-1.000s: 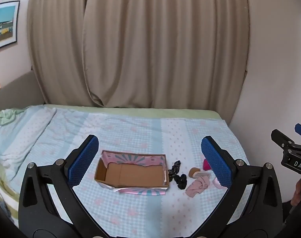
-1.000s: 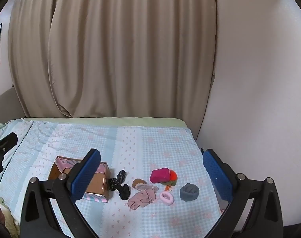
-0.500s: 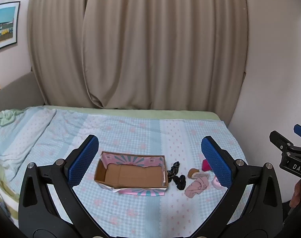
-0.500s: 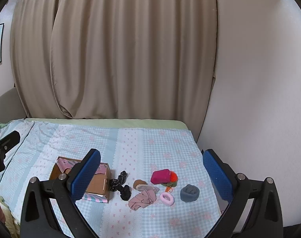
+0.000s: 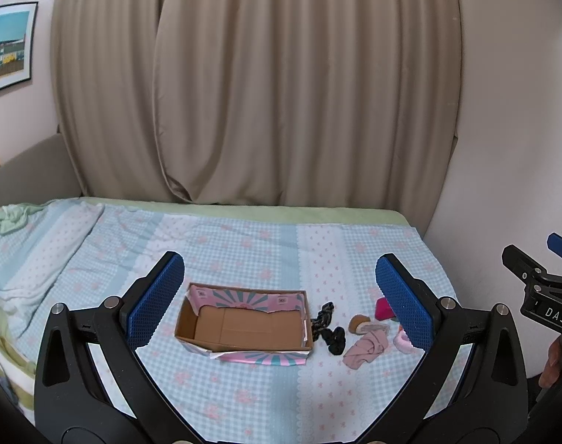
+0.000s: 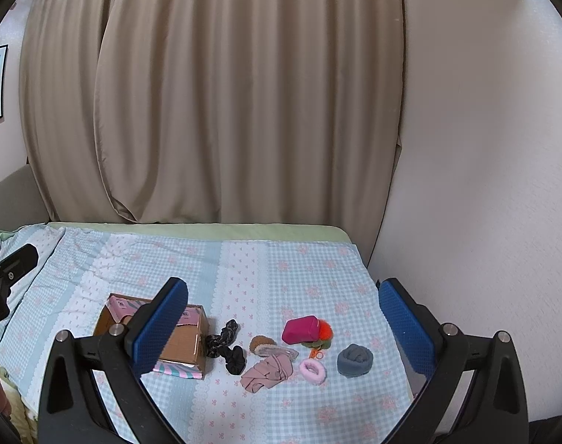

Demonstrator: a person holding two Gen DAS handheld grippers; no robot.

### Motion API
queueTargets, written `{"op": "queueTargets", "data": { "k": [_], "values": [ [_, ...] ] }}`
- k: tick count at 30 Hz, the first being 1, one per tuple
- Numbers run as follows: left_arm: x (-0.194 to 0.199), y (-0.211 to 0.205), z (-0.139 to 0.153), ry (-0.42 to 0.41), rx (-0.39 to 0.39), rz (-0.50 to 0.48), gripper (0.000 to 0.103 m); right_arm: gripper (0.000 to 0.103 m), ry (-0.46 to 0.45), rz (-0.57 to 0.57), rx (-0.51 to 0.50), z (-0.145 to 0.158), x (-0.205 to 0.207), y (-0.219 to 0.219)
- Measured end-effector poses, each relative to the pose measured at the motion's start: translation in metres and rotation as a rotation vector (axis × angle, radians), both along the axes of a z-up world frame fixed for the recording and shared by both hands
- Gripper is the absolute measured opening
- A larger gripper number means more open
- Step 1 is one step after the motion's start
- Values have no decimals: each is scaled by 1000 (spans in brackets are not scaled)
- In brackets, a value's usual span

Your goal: Organize soft objects

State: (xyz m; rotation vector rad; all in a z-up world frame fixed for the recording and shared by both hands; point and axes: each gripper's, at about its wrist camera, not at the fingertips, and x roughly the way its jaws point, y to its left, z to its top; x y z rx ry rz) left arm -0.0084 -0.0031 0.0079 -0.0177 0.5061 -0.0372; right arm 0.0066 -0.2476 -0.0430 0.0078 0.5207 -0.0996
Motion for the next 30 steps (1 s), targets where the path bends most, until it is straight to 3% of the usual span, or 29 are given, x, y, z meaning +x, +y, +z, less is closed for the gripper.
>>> {"op": "queueTargets", "data": {
  "k": [30],
  "values": [
    [-3,1,1,-19,-10,-2,102,103,-21,-3,2,-2,2,-1]
  ]
}}
